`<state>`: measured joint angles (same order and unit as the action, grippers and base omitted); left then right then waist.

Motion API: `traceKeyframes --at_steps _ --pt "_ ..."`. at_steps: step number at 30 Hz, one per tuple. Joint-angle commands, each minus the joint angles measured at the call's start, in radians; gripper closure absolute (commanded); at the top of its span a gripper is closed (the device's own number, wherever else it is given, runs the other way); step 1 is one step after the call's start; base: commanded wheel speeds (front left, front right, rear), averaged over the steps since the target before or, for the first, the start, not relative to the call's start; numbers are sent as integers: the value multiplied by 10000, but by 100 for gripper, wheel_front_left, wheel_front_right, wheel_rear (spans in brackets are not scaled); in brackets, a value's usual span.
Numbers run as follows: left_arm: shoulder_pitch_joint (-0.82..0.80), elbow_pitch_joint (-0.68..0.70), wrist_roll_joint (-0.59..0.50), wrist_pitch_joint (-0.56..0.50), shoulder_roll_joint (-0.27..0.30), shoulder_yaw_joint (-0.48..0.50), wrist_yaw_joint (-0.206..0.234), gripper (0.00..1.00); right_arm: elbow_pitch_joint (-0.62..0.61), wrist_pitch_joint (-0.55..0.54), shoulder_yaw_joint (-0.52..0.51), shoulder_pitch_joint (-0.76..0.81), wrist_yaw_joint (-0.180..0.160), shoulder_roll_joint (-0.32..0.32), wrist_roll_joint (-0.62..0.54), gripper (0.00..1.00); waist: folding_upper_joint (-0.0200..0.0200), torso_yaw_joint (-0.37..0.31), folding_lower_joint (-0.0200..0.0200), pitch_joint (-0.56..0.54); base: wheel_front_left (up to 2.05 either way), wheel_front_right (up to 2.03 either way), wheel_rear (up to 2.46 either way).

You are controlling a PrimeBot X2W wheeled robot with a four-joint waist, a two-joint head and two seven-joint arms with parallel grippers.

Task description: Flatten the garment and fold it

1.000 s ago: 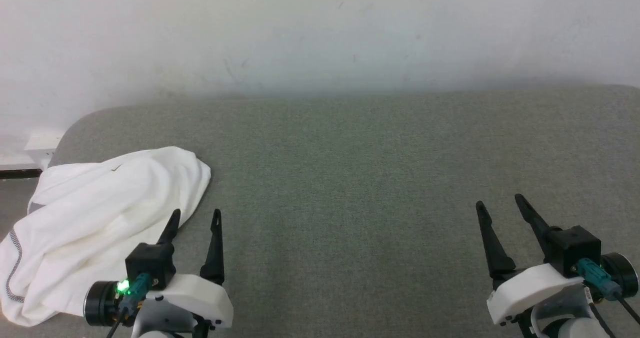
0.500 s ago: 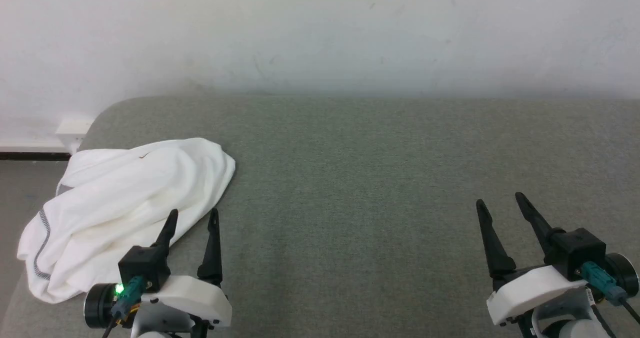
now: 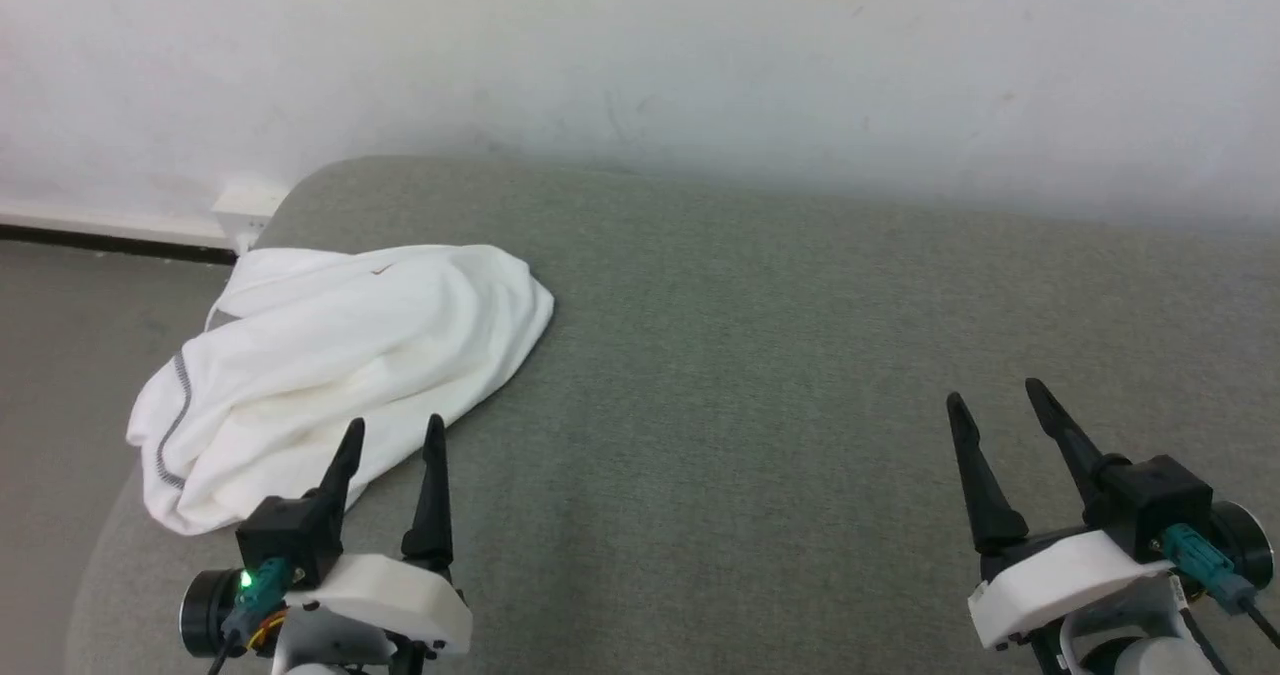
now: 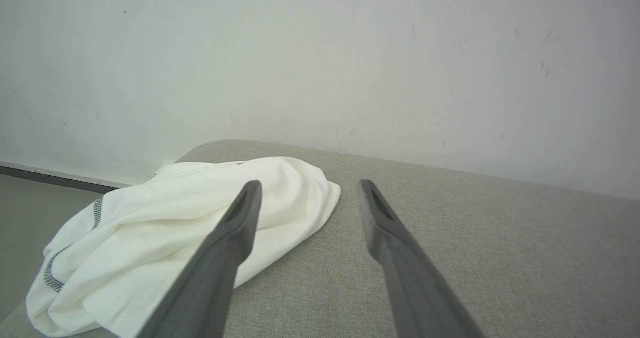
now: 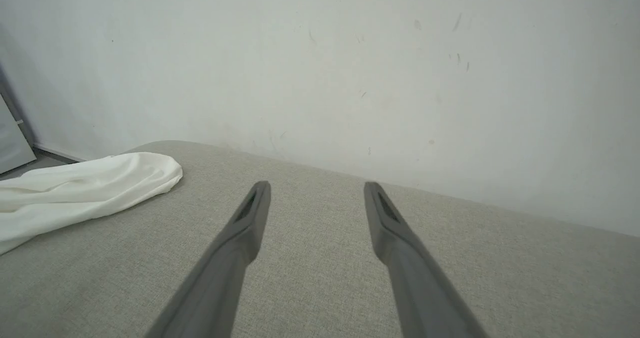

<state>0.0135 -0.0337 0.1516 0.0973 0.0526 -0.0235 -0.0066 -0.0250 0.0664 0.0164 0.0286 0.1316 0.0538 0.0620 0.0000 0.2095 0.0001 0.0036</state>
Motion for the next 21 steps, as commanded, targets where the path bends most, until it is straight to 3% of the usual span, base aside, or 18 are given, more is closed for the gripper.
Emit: traceKeyframes --at_steps 1,10,21 --pt "-64 -41 108 84 -10 -39 42 0 -61 97 28 34 -4 -14 56 0 0 244 0 29 0 0 0" --pt "-124 -53 322 272 -12 -242 175 0 -89 152 126 24 -4 -17 87 0 0 736 0 83 0 0 0" --pt "-451 -94 496 503 -14 -90 276 0 -205 189 254 -63 -5 -20 62 0 0 827 0 306 0 0 0"
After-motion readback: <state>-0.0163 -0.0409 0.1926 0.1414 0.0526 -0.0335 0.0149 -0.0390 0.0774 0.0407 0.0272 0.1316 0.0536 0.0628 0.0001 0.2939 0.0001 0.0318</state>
